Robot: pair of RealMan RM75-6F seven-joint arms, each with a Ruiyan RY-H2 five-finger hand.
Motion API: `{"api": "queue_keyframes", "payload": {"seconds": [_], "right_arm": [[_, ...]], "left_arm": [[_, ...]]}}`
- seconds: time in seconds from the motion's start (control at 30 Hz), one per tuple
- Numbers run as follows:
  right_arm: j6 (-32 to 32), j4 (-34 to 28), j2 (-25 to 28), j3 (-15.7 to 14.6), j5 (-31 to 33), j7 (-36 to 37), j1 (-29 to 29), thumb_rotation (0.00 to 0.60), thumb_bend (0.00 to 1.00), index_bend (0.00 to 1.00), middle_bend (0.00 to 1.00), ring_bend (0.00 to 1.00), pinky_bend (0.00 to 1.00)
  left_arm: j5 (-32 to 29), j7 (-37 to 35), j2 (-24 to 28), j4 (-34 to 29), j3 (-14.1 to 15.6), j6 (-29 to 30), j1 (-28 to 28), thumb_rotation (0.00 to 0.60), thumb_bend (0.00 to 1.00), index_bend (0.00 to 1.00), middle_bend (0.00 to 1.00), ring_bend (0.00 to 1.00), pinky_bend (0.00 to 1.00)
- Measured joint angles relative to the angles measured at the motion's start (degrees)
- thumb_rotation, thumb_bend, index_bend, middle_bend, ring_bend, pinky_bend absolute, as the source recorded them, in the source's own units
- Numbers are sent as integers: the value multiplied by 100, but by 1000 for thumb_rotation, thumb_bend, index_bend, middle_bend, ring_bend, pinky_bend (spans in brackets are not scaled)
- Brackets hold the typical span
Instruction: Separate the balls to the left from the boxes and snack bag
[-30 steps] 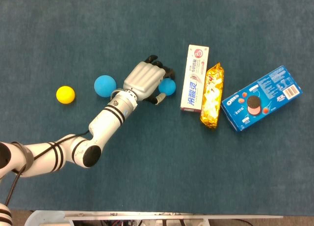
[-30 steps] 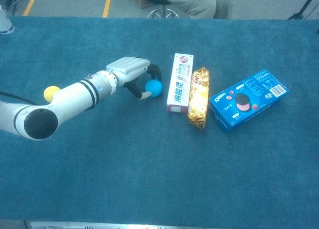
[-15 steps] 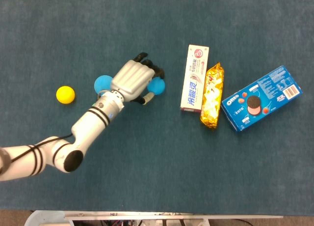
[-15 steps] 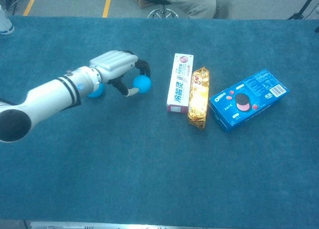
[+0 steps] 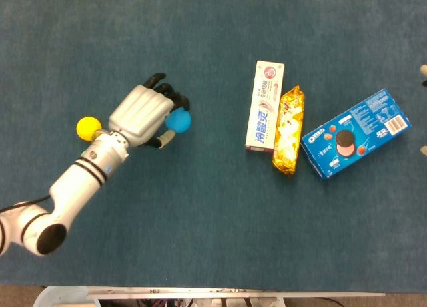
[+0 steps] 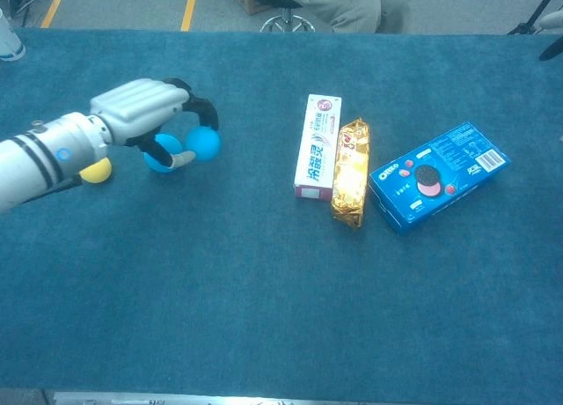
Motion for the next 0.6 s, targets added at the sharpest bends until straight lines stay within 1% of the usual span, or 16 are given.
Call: {"api": "queue_keyframes", "payload": {"seconds": [0.3, 0.6], "right_arm": [[-90, -4, -70, 21, 46, -59, 81, 600, 0, 16, 232, 138, 265], [-144, -60, -58, 54, 71, -89, 152, 600, 0, 16, 232, 138, 265]], "left_arm": [[365, -139, 586, -488, 251, 277, 401, 600, 369, 307, 425, 222, 92], [680, -298, 714, -532, 430, 391, 668, 600, 369, 306, 424, 222, 92]]}}
